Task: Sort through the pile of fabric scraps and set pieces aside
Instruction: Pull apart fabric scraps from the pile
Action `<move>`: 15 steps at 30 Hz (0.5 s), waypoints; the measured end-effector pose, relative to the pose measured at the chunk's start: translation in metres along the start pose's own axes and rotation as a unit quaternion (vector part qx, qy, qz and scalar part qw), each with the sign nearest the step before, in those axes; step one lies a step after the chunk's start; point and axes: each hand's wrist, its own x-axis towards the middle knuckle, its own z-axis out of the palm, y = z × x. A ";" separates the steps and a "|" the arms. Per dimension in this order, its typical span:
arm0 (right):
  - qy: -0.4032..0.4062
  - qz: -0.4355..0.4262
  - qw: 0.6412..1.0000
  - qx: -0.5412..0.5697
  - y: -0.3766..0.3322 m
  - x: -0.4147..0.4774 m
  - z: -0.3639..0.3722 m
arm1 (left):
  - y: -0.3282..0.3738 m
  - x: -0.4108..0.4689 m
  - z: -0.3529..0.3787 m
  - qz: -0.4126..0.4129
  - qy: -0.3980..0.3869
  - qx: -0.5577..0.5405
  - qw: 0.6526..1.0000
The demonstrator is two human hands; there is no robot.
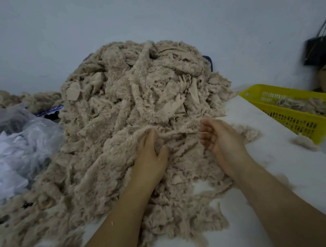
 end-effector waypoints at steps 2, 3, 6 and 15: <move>-0.009 -0.063 0.986 -0.153 0.007 -0.003 0.001 | 0.000 0.001 0.000 -0.026 -0.020 0.054 0.998; -0.025 -0.100 0.966 -0.236 0.010 -0.004 0.002 | 0.001 0.001 0.000 -0.039 -0.020 0.070 0.997; -0.107 -0.159 0.897 -0.399 0.020 -0.008 0.003 | 0.002 0.001 0.000 -0.042 0.022 0.097 0.994; -0.091 -0.225 0.794 -0.557 0.025 -0.004 0.007 | 0.020 -0.014 -0.007 0.189 0.171 -0.058 0.965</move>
